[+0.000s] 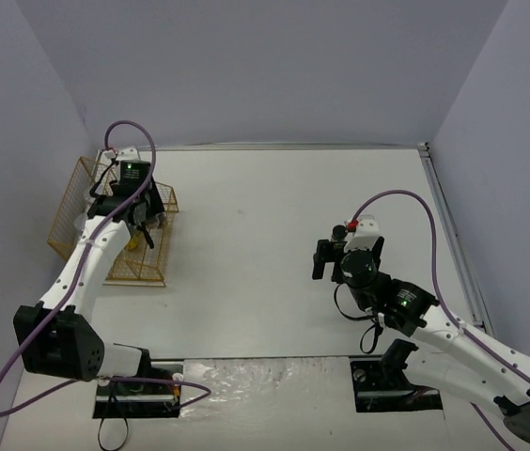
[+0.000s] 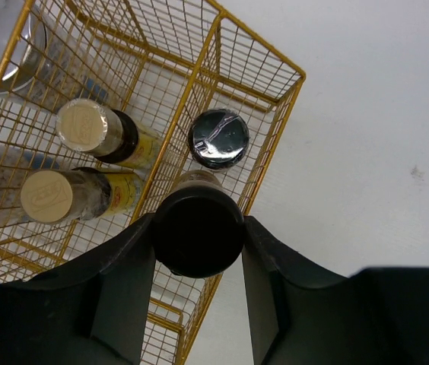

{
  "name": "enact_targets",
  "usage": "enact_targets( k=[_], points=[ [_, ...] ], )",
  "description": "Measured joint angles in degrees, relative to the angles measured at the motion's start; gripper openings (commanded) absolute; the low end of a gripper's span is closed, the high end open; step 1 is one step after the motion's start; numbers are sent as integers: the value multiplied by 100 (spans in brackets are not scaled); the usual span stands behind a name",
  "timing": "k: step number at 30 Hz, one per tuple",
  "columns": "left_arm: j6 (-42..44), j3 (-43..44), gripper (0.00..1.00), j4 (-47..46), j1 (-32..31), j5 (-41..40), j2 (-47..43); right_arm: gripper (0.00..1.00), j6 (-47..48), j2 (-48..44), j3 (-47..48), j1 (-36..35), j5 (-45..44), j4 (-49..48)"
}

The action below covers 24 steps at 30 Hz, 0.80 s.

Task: Organize the condiment bottles

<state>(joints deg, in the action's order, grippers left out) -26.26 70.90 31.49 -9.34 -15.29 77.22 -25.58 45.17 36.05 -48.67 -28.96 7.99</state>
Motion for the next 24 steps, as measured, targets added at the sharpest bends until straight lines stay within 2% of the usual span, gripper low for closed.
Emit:
enact_targets(
  k=[4, 9, 13, 19, 23, 24],
  points=[
    [-103, -366, 18, -121, 11, 8, 32, 100, 0, -15, 0, 1, 3, 0],
    [-259, -929, 27, -396, 11, 22, 86, 100, 4, 87, 0, 16, 7, -6],
    [-351, -1015, 37, -631, 43, 2, 215, 100, 3, 196, 0, 30, 43, -5],
    [-451, -1017, 58, -780, 112, -2, 282, 100, 0, 195, -2, 34, 70, -30],
    [-539, -1015, 85, -815, 107, 86, 294, 100, 0, 184, -9, 51, 71, -46],
    [-551, -1015, 89, -804, 102, 138, 294, 100, 0, 186, -9, 67, 71, -46]
  ],
)
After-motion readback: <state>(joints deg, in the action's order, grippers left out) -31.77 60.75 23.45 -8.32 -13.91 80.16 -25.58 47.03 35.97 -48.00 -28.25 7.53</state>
